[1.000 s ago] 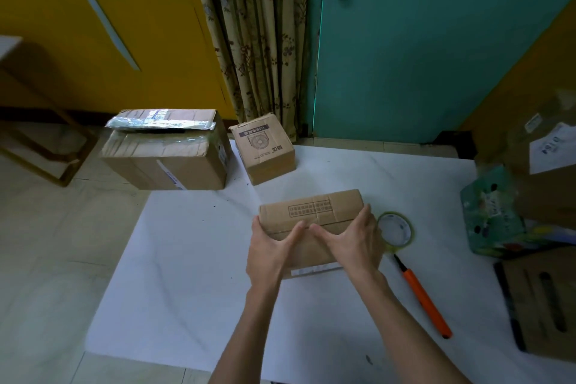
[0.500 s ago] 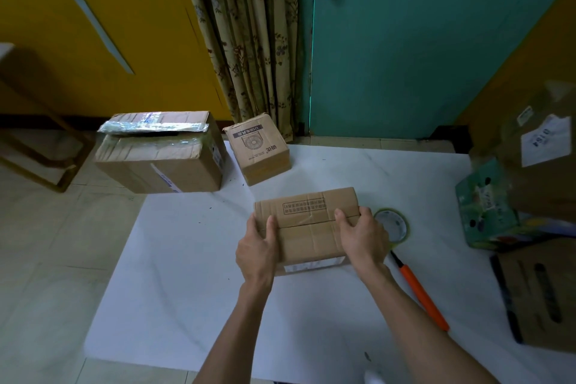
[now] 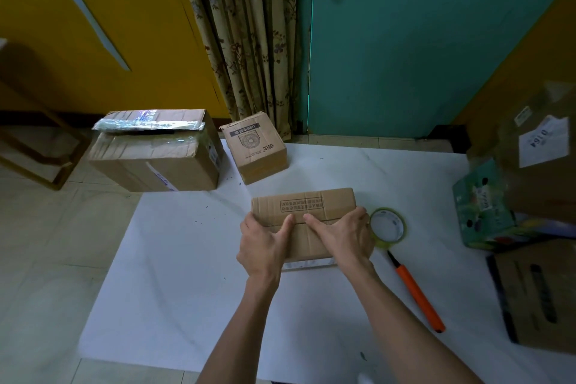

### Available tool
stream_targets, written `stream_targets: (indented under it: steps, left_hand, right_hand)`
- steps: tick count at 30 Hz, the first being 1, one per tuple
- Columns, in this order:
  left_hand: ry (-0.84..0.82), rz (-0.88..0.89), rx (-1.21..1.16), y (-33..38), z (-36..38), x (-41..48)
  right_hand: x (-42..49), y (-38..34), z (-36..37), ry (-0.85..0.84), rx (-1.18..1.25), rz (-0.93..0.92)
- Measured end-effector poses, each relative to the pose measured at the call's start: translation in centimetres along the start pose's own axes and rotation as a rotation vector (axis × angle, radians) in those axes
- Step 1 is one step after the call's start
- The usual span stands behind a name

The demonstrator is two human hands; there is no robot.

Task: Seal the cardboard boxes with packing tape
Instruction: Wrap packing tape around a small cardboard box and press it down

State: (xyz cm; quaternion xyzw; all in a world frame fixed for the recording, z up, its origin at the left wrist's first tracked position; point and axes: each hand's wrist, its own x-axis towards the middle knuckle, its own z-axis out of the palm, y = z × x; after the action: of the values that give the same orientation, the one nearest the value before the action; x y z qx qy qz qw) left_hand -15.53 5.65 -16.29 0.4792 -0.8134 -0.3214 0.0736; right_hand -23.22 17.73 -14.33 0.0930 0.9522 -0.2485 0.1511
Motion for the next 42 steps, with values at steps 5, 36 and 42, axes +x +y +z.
stream_targets:
  steps: [5, 36, 42]
  left_hand:
    - [0.051, 0.058, -0.157, -0.8, -0.3, 0.6]
    - [-0.025, 0.031, -0.352, -2.9, -0.3, 1.8]
    - [-0.289, 0.009, -0.453, -3.3, -0.6, 1.2]
  right_hand:
    - [1.0, 0.5, -0.4, -0.026, 0.125, -0.008]
    - [0.6, 3.6, 0.0, -0.117, 0.419, -0.114]
    - [0.5, 3.6, 0.2, -0.114, 0.409, -0.107]
